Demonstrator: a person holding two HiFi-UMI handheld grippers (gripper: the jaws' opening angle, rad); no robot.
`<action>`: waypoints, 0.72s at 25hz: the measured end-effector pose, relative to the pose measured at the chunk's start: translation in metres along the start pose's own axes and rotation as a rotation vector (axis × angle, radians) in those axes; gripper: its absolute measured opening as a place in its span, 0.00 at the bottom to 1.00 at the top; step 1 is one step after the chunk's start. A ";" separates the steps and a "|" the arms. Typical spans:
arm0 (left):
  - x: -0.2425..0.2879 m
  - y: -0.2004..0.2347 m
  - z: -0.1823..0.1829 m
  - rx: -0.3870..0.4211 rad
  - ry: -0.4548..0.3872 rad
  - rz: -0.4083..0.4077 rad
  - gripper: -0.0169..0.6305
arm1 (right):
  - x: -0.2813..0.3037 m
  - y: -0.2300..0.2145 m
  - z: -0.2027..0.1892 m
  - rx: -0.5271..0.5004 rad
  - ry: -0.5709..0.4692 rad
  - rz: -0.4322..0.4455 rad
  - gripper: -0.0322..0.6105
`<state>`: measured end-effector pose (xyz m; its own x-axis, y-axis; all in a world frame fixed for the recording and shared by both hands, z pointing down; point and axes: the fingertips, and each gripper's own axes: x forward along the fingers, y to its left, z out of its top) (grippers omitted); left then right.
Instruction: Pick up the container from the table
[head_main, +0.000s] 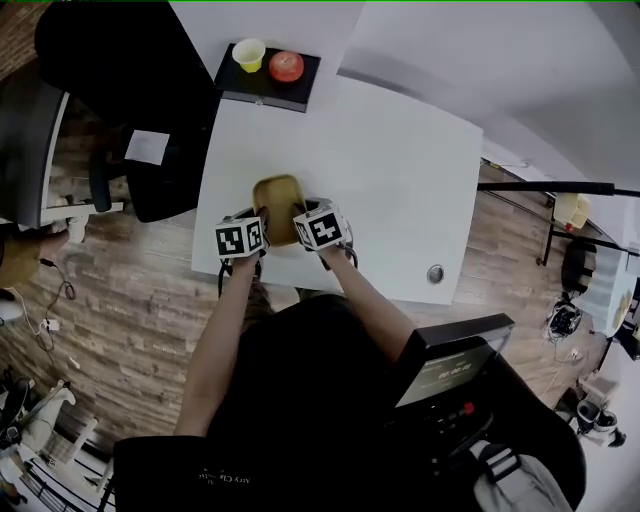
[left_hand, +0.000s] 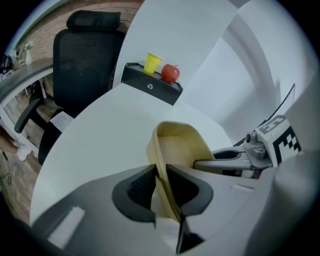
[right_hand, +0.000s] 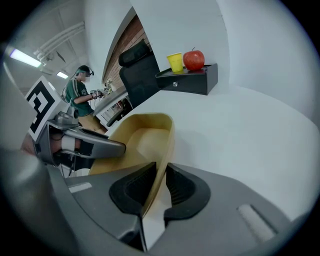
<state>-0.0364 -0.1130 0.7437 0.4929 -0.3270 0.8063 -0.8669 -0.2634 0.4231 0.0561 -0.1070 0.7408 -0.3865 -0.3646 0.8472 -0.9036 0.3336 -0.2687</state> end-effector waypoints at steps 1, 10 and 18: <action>-0.001 0.000 -0.001 0.003 0.002 -0.003 0.13 | -0.001 0.001 -0.001 -0.001 0.001 -0.002 0.17; -0.012 -0.005 0.002 -0.015 -0.019 -0.033 0.12 | -0.009 0.004 -0.002 0.020 -0.023 -0.019 0.16; -0.015 -0.004 0.000 0.005 -0.011 -0.044 0.11 | -0.014 0.008 -0.004 0.032 -0.039 -0.041 0.15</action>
<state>-0.0402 -0.1065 0.7299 0.5317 -0.3252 0.7820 -0.8438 -0.2828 0.4562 0.0551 -0.0958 0.7285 -0.3553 -0.4116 0.8392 -0.9241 0.2896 -0.2492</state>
